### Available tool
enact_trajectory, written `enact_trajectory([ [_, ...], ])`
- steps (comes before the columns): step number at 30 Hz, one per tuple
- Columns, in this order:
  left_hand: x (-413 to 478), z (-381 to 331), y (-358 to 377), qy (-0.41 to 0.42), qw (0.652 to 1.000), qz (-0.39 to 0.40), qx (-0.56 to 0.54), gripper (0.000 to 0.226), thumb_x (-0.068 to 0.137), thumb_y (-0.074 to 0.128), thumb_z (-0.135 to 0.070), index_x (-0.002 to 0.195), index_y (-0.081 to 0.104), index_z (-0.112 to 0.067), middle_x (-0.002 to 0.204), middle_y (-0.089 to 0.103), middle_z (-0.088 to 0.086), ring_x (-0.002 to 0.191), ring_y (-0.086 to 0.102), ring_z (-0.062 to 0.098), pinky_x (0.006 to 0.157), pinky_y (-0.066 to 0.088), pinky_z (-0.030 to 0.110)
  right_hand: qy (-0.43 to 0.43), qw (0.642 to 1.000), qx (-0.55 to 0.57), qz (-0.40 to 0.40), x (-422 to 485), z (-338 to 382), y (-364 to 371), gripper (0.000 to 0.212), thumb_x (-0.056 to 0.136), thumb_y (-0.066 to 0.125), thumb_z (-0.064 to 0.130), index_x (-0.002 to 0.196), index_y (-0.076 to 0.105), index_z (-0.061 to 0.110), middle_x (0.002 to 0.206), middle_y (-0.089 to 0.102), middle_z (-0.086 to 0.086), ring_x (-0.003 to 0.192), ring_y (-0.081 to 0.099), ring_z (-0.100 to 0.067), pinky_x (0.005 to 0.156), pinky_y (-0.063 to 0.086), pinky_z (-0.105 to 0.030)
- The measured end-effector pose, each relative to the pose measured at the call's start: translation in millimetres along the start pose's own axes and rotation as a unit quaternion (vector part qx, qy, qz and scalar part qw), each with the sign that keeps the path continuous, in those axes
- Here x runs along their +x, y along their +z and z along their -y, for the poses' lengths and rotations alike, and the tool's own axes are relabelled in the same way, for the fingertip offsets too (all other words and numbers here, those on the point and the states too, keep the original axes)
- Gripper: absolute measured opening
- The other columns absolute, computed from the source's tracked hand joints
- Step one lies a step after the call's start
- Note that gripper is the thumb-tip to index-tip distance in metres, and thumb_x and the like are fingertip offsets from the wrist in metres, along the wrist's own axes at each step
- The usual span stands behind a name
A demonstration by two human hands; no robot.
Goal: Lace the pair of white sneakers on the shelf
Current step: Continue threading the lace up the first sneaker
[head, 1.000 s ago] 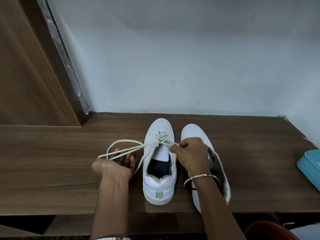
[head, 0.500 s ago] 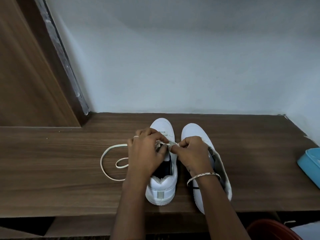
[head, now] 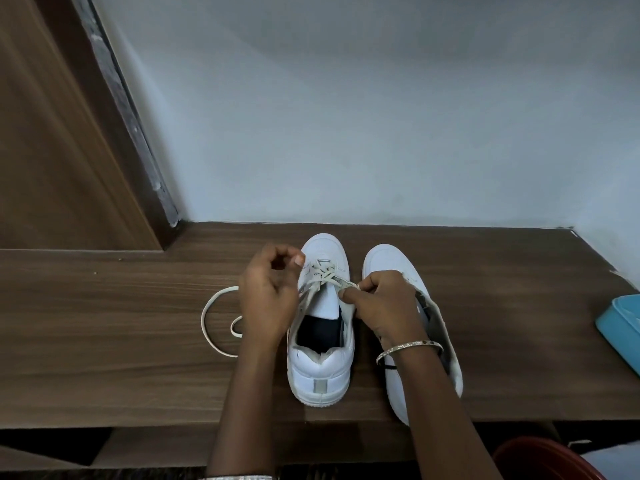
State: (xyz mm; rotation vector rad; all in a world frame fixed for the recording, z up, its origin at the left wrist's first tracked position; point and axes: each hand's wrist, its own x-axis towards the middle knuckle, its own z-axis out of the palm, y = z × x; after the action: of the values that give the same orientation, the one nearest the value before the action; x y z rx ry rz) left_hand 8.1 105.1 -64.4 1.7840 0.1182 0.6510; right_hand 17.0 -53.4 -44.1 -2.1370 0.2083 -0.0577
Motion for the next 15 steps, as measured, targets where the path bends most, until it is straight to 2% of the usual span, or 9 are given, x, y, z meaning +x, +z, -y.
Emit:
enact_trajectory([
  [3, -5.1, -5.2, 6.6, 0.055, 0.98, 0.079, 0.172, 0.013, 0.08, 0.065, -0.049, 0.089, 0.068, -0.04, 0.1, 0.066, -0.018, 0.1, 0.059, 0.013, 0.087, 0.048, 0.041, -0.022, 0.999, -0.026, -0.014, -1.5, 2.0, 2.4, 0.027, 0.074, 0.078, 0.017, 0.065, 0.065, -0.004, 0.07, 0.067, -0.024, 0.057, 0.054, -0.023, 0.064, 0.054, -0.042],
  [5, -7.0, -7.9, 12.5, 0.076, 0.942, 0.115, 0.307, 0.013, 0.079, 0.069, -0.047, 0.09, 0.068, -0.04, 0.107, 0.061, -0.019, 0.107, 0.053, 0.013, 0.088, 0.04, 0.038, -0.032, 0.998, -0.039, -0.022, -2.6, 3.5, 3.5, 0.028, 0.075, 0.078, 0.018, 0.065, 0.064, -0.004, 0.07, 0.067, -0.023, 0.06, 0.058, -0.028, 0.067, 0.054, -0.043],
  [8, -8.1, -4.9, 13.8, 0.076, 0.922, 0.111, 0.364, 0.009, 0.083, 0.071, -0.041, 0.09, 0.069, -0.036, 0.109, 0.061, -0.018, 0.109, 0.051, 0.014, 0.085, 0.035, 0.037, -0.04, 0.997, -0.056, -0.025, -4.2, 5.7, 3.4, 0.025, 0.077, 0.076, 0.018, 0.066, 0.065, -0.001, 0.07, 0.068, -0.016, 0.07, 0.065, -0.03, 0.071, 0.055, -0.043],
  [11, -10.5, -5.3, 16.1, 0.066, 0.952, 0.076, 0.29, 0.004, 0.083, 0.071, -0.032, 0.085, 0.069, -0.033, 0.1, 0.066, -0.019, 0.101, 0.056, 0.012, 0.084, 0.042, 0.038, -0.042, 0.996, -0.069, -0.026, -5.1, 6.1, 4.3, 0.023, 0.078, 0.074, 0.019, 0.068, 0.064, 0.002, 0.068, 0.067, -0.011, 0.072, 0.065, -0.028, 0.072, 0.055, -0.042],
  [13, -10.0, -8.9, 14.7, 0.03, 0.989, 0.026, 0.14, 0.009, 0.085, 0.068, -0.02, 0.084, 0.068, -0.029, 0.088, 0.07, -0.019, 0.089, 0.063, 0.006, 0.079, 0.05, 0.035, -0.046, 0.995, -0.081, -0.027, -4.7, 5.5, 5.3, 0.024, 0.078, 0.072, 0.019, 0.066, 0.061, 0.002, 0.06, 0.062, -0.006, 0.067, 0.062, -0.026, 0.069, 0.054, -0.041],
  [15, -4.9, -9.8, 8.6, -0.029, 0.999, -0.038, -0.002, 0.015, 0.089, 0.064, -0.009, 0.085, 0.066, -0.023, 0.083, 0.071, -0.012, 0.081, 0.066, 0.004, 0.076, 0.052, 0.029, -0.042, 0.996, -0.078, -0.024, -4.6, 5.0, 5.3, 0.027, 0.078, 0.073, 0.017, 0.063, 0.059, 0.0, 0.052, 0.053, -0.001, 0.059, 0.056, -0.022, 0.064, 0.051, -0.037],
])
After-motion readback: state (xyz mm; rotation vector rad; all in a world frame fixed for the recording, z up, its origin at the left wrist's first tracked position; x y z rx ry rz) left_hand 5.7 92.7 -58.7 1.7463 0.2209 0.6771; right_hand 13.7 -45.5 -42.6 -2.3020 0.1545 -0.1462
